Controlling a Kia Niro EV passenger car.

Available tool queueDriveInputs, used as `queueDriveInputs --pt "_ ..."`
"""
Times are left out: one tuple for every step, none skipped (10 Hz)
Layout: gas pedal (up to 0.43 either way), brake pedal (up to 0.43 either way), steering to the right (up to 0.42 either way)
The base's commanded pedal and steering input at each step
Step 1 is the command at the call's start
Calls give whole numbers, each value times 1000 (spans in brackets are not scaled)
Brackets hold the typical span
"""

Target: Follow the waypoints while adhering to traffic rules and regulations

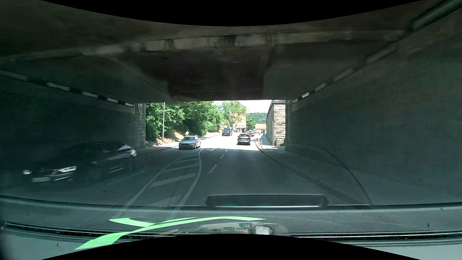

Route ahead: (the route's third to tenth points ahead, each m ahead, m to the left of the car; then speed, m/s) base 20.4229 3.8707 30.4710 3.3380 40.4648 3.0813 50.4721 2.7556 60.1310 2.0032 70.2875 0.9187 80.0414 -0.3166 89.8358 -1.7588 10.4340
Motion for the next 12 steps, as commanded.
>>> queueDriveInputs --pt "130 0 -9" --pt "138 0 -9" --pt "150 0 -9" --pt "157 0 -7" --pt "157 0 -6" --pt "157 0 -6" --pt "138 0 -6" --pt "118 0 -6" --pt "110 0 -6" --pt "87 0 -6" --pt "79 0 -6" --pt "47 0 -5"
